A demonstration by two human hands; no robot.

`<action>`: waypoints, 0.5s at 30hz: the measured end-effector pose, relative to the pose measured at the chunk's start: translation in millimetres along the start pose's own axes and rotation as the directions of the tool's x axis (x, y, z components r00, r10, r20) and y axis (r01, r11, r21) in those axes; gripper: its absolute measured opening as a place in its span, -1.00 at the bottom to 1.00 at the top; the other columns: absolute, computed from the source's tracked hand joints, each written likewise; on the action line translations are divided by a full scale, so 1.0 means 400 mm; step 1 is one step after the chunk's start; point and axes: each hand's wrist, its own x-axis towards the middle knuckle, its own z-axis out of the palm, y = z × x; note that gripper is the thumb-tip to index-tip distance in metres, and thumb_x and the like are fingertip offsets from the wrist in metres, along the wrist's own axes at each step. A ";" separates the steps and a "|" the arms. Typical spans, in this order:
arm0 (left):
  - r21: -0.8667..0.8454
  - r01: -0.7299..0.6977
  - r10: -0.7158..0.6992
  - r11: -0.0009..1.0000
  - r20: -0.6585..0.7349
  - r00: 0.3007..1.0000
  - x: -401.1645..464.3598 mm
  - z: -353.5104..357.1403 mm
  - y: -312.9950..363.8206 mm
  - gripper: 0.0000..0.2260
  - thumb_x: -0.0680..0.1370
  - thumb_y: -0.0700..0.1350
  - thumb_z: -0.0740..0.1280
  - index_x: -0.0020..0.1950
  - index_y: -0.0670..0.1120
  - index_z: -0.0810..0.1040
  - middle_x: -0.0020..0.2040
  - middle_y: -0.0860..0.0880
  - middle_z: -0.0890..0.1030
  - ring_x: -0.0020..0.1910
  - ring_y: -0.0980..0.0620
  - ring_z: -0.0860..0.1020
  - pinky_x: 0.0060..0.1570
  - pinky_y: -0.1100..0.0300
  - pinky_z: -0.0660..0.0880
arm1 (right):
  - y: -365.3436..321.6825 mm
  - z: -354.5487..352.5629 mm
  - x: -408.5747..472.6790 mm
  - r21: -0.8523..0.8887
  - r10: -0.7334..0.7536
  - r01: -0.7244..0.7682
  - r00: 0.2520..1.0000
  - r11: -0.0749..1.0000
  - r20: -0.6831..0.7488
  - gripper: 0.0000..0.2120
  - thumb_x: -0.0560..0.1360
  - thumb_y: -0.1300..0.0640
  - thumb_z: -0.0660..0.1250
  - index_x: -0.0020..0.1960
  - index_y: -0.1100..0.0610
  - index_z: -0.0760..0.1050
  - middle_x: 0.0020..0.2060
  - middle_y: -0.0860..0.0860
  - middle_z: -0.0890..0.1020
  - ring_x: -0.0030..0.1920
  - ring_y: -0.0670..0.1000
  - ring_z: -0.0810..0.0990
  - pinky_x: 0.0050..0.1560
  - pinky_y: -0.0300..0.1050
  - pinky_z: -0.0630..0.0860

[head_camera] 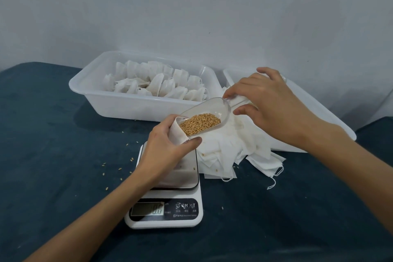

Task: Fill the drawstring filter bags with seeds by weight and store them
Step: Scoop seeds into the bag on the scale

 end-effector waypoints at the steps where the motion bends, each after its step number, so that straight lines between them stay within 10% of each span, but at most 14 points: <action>1: -0.002 -0.001 0.001 1.000 -0.003 1.000 0.001 0.000 -0.001 -0.62 0.34 0.12 0.54 0.12 0.13 0.60 0.02 0.14 0.71 0.05 0.10 0.65 -0.01 0.16 0.56 | -0.001 -0.001 0.000 0.001 0.001 -0.001 1.000 1.000 0.000 -0.72 0.52 0.16 0.46 0.22 0.02 0.58 0.06 -0.12 0.64 0.16 0.04 0.55 0.53 0.01 0.05; 15: -0.028 -0.017 0.016 0.999 -0.036 0.999 0.001 -0.002 0.003 -0.56 0.29 0.15 0.53 0.15 0.22 0.59 0.07 0.15 0.70 -0.01 0.07 0.67 -0.30 0.32 0.58 | -0.003 0.008 0.003 -0.015 -0.016 0.016 1.000 1.000 -0.027 -0.71 0.48 0.18 0.50 0.18 0.05 0.60 0.04 -0.07 0.66 0.14 0.09 0.58 0.50 0.10 0.10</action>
